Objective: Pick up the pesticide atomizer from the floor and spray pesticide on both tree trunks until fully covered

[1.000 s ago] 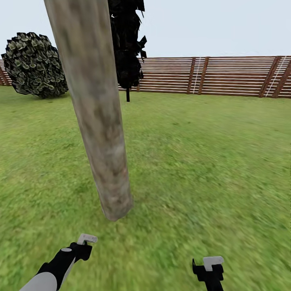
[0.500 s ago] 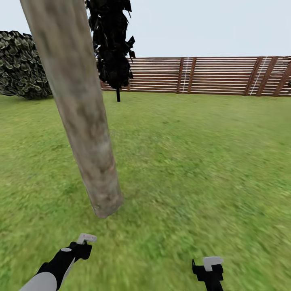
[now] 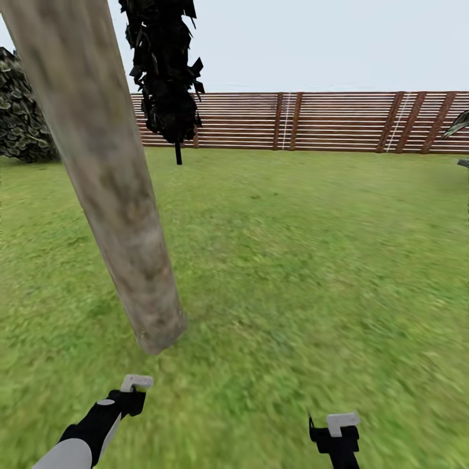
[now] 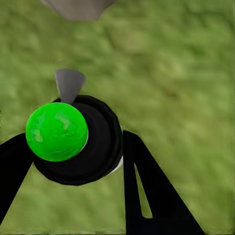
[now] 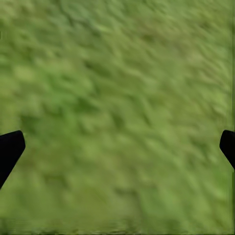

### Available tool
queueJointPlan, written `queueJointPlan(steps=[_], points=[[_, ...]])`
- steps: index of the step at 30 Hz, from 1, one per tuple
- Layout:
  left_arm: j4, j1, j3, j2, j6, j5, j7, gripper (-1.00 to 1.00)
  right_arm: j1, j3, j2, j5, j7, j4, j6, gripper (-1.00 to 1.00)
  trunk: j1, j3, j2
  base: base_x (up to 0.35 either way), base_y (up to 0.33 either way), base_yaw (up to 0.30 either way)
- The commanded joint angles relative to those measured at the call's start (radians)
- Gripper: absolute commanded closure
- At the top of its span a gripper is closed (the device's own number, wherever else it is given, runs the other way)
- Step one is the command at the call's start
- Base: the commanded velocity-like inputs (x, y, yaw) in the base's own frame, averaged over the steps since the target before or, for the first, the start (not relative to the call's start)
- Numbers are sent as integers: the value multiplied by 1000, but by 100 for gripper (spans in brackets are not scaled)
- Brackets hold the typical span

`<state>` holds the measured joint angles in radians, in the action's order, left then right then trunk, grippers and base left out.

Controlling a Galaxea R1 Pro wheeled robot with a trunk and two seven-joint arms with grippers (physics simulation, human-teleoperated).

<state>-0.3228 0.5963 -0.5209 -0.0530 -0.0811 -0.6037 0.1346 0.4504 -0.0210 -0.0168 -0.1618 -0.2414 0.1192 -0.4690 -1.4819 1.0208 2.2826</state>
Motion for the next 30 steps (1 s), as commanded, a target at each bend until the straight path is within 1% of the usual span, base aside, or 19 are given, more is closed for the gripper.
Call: queueJointPlan(steps=[1, 5, 7, 9, 10, 11, 13, 15, 16, 17, 18, 19, 20, 22, 23, 25, 27, 29, 30], points=[[-2, 0, -8, 1, -4, -7, 7, 100, 1, -2, 0, -10, -9, -1, 0, -100, 1, 1, 0, -337, 0, 0], [-5, 8, 0, 16, -4, -8, 9, 100, 1, -2, -1, -10, -10, -1, 1, -100, 1, 1, 0, -325, 0, 0], [-5, 16, 1, 33, -15, -11, 10, 100, 1, -2, -2, -10, -10, -1, 1, -100, 1, 1, 0, -108, 0, 0], [-5, 21, 3, 58, -20, -14, 10, 100, 1, -2, -2, -10, -10, -1, 1, -100, 1, 1, 0, -31, 0, 0], [-5, 35, 4, 76, -32, -15, 11, 100, 1, -2, -2, -10, -10, -1, 1, -100, 1, 1, 0, -12, 0, 0], [-5, 51, 5, 86, -51, -15, 11, 100, 1, -2, -2, -10, -10, -1, 1, -100, 1, 1, 0, -8, 0, 0], [-5, 93, 5, 93, -128, -14, 15, 100, 1, -2, -2, -10, -10, -1, 1, -100, 1, 1, 0, -3, 0, 0], [-9, 136, 3, 79, -183, -10, 20, 100, 1, -2, -2, -10, -10, -1, 1, -100, 1, 1, 0, -1, 0, 0], [-38, 151, 2, 50, -204, -8, 24, 100, 1, -2, -2, -10, -10, -1, 1, -100, 1, 1, 0, 0, 0, 0], [-97, 153, -3, 4, -213, -7, 43, 100, 1, -2, -2, -10, -10, -1, 1, -100, 1, 1, 0, 0, 0, 0], [-137, 152, -3, -30, -216, -7, 81, 100, 1, -2, -2, -10, -10, 0, 1, -100, 1, 1, 0, 0, 0, 0], [-153, 151, -3, -50, -218, -7, 122, 100, 1, -2, -2, -10, -10, 0, 1, -100, 1, 1, 0, 0, 0, 0], [-159, 151, -3, -58, -219, -7, 150, 100, 1, -2, -2, -10, -10, 0, 1, -100, 1, 1, 0, 0, 0, 0], [-166, 151, 0, -62, -220, -8, 201, 100, 1, -2, -2, -10, -10, 0, 1, -100, 1, 1, 0, 0, 0, 0], [-168, 155, 2, -52, -225, -9, 215, 100, 1, -2, -2, -10, -10, 0, 1, -100, 1, 1, 0, 0, 0, 18], [-171, 165, 4, -7, -251, -12, 222, 100, 1, -3, -2, -10, -10, 0, 1, -100, 1, 1, 0, 0, 0, 152], [-185, 170, 5, 10, -281, -15, 224, 100, 1, -3, -2, -10, -10, 0, 1, -100, 1, 1, 0, 0, 0, 237], [-233, 170, 3, -4, -302, -18, 229, 100, 1, -3, -2, -10, -10, 0, 0, -100, 1, 1, 0, 0, 0, 269], [-256, 167, 1, -29, -306, -17, 230, 100, 1, -3, -2, -10, -10, 0, 0, -100, 1, 1, 0, 0, 0, 275]])
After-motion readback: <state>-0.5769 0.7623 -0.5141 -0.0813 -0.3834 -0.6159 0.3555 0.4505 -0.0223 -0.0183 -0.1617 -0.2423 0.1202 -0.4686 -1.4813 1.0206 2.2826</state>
